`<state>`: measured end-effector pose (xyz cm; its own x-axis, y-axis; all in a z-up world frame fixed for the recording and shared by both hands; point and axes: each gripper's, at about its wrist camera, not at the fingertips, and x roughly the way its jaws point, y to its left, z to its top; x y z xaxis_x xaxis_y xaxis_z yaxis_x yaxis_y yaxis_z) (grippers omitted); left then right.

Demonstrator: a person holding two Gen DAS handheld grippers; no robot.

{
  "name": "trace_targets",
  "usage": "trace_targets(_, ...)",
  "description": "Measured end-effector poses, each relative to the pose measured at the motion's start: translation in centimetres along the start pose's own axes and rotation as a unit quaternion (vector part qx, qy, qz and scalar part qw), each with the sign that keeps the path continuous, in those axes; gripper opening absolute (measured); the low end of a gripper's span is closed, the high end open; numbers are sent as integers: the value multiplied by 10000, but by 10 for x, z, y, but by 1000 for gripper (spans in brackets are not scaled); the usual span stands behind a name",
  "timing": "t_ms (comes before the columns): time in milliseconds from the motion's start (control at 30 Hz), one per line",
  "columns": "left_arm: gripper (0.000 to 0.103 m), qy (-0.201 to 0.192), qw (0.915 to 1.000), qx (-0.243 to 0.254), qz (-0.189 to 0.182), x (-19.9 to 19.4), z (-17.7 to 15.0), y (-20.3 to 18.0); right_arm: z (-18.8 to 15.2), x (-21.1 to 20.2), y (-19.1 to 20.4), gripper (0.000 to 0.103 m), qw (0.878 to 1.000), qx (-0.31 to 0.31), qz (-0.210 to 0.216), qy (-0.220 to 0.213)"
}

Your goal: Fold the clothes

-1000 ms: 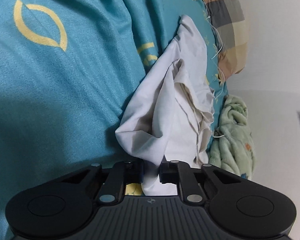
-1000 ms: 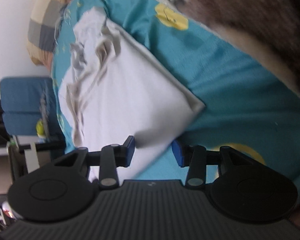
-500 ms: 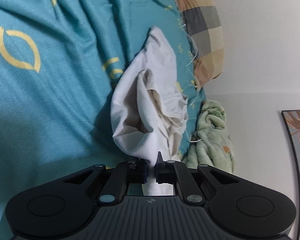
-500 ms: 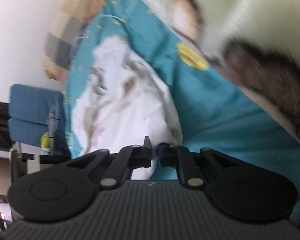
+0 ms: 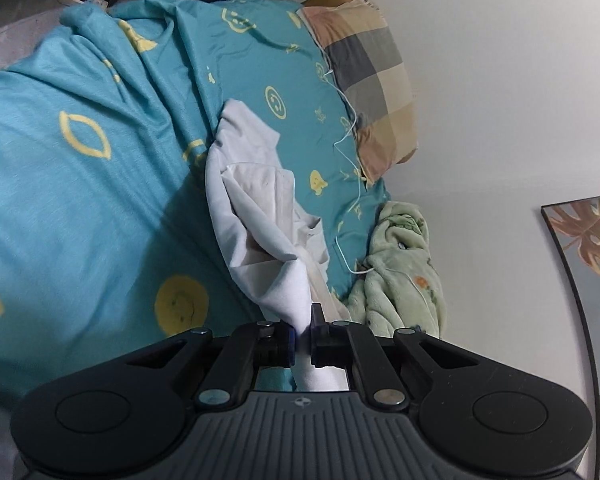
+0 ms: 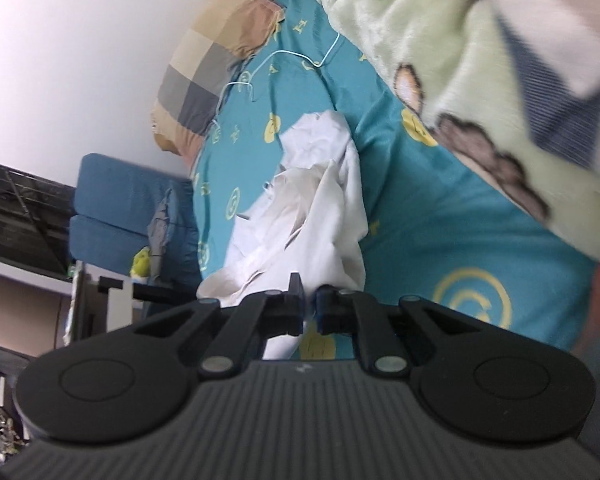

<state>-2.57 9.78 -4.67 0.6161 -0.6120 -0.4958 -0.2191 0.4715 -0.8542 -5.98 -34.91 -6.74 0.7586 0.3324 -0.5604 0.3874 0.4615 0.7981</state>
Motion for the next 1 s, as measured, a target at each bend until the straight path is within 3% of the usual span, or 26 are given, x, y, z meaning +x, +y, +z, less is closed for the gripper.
trace_targets(267, 6, -75, 9999, 53, -48, -70, -61, 7, -37, -62, -13, 9, 9999, -103, 93, -93)
trace_targets(500, 6, -186, 9998, -13, -117, -91, -65, 2, -36, -69, -2, 9, 9996, -109, 203, -133)
trace_targets(733, 7, -192, 9998, -28, -16, -44, -22, -19, -5, -36, 15, 9, 9998, 72, -9, -164)
trace_targets(1000, 7, -198, 9995, -87, 242, 51, 52, -31, 47, 52, 41, 9, 9990, 37, -391, -199)
